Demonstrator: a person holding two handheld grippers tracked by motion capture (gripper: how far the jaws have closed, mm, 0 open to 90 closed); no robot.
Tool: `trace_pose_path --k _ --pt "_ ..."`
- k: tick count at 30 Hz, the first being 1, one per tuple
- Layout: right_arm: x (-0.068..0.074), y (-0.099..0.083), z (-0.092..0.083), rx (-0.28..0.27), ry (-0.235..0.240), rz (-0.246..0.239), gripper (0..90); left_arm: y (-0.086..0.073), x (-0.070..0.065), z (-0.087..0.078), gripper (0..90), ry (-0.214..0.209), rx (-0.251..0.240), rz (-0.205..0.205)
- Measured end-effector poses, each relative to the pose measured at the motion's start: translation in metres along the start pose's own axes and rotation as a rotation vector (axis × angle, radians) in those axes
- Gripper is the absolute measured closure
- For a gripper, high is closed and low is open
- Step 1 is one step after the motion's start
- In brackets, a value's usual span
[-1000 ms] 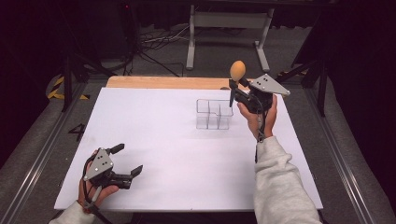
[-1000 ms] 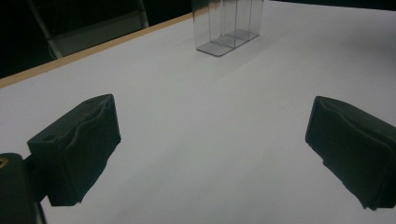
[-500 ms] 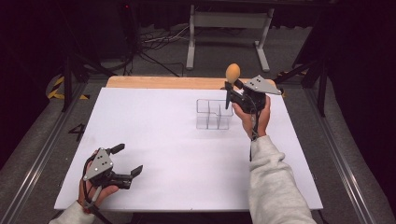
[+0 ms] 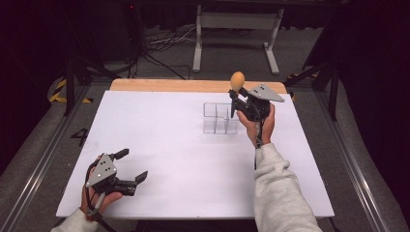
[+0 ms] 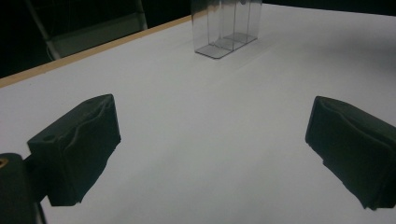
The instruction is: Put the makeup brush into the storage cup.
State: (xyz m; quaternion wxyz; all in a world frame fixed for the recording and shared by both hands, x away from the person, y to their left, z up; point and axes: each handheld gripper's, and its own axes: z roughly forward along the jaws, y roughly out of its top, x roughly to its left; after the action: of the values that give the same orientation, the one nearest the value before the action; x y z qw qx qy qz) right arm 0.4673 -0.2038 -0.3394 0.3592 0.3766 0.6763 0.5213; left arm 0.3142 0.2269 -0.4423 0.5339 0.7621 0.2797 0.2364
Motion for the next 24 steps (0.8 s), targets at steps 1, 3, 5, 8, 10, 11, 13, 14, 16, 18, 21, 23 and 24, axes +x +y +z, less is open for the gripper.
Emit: trace_pose_path --k 1,3,5,8,10,11,13,14,16,18,21,23,24 --pt "0.0 -0.001 0.0 -0.001 0.001 0.001 64.3 0.0 0.0 0.0 3.8 0.001 0.001 0.001" --pt "0.0 -0.003 0.001 0.003 0.003 0.002 64.3 0.0 0.0 0.0 3.7 0.007 0.001 0.002" --pt "0.001 -0.004 0.002 0.009 0.003 0.002 64.3 0.0 0.0 0.0 3.7 0.008 0.004 0.004" --pt "0.001 -0.004 0.002 0.005 0.002 0.005 64.3 0.0 0.0 0.0 3.7 0.004 0.005 0.004" --pt "0.001 -0.004 0.002 0.012 -0.004 -0.001 64.3 0.0 0.0 0.0 3.7 0.002 0.008 0.007" --pt "0.001 -0.004 0.002 0.013 -0.004 0.0 64.3 0.0 0.0 0.0 3.7 0.003 0.007 0.007" --pt "0.001 -0.007 0.002 0.011 0.003 0.01 64.3 0.0 0.0 0.0 3.7 0.001 0.007 0.006" --pt "0.001 -0.009 0.002 0.015 0.005 0.015 64.3 0.0 0.0 0.0 3.7 0.002 0.007 0.005" --pt "0.0 -0.011 0.003 0.02 0.005 0.017 64.3 0.0 0.0 0.0 3.7 0.002 0.006 0.006" --pt "0.0 -0.013 0.003 0.023 0.007 0.023 64.3 0.0 0.0 0.0 3.7 0.004 0.004 0.002" --pt "0.0 -0.016 0.003 0.028 0.01 0.022 64.3 0.0 0.0 0.001 3.7 0.003 0.005 0.001" --pt "0.0 -0.018 0.003 0.031 0.011 0.026 64.3 0.0 0.0 0.001 3.8 0.003 0.006 0.002" --pt "0.0 -0.019 0.003 0.031 0.013 0.026 64.3 0.0 0.0 0.001 3.7 0.003 0.007 0.003"
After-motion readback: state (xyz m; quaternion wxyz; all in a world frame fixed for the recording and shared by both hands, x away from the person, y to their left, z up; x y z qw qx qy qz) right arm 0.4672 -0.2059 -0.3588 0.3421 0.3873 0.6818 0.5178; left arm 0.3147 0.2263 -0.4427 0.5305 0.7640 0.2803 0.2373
